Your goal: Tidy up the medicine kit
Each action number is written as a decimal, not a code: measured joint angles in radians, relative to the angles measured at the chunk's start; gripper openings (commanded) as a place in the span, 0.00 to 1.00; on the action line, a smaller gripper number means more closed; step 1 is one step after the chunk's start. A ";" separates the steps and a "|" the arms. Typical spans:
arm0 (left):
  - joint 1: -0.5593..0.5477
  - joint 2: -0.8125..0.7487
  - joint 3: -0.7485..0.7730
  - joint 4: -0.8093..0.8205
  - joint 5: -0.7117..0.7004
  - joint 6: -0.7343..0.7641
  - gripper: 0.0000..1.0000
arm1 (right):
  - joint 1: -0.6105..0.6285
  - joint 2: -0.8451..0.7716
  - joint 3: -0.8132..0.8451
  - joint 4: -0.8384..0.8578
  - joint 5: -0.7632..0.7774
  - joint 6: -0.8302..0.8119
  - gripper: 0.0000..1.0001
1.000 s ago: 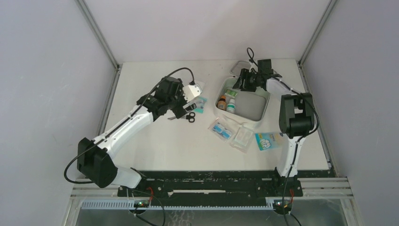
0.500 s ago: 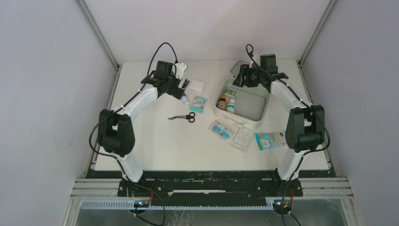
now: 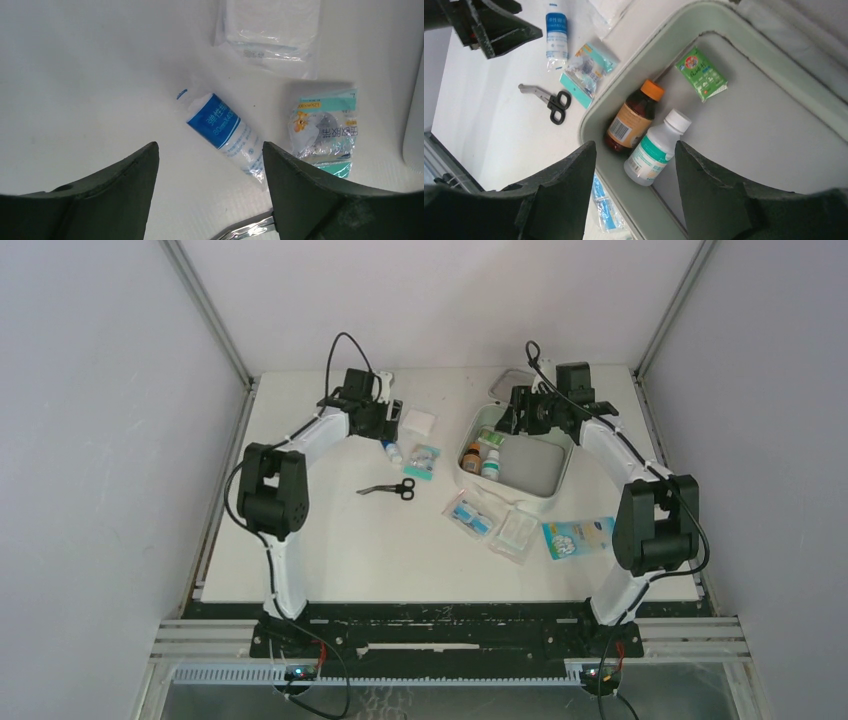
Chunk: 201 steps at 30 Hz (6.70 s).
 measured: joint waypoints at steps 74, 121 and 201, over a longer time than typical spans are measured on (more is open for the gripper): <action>-0.172 -0.418 -0.244 0.163 0.933 0.079 0.28 | 0.174 -0.062 -0.054 0.282 -0.712 0.079 0.37; -0.116 -0.505 -0.254 0.037 0.773 0.220 0.75 | -0.208 0.341 0.244 -0.486 -0.446 -0.663 0.03; -0.020 -0.213 -0.179 0.049 0.179 0.151 0.91 | 0.072 -0.367 -0.196 -0.468 -0.080 -0.656 0.81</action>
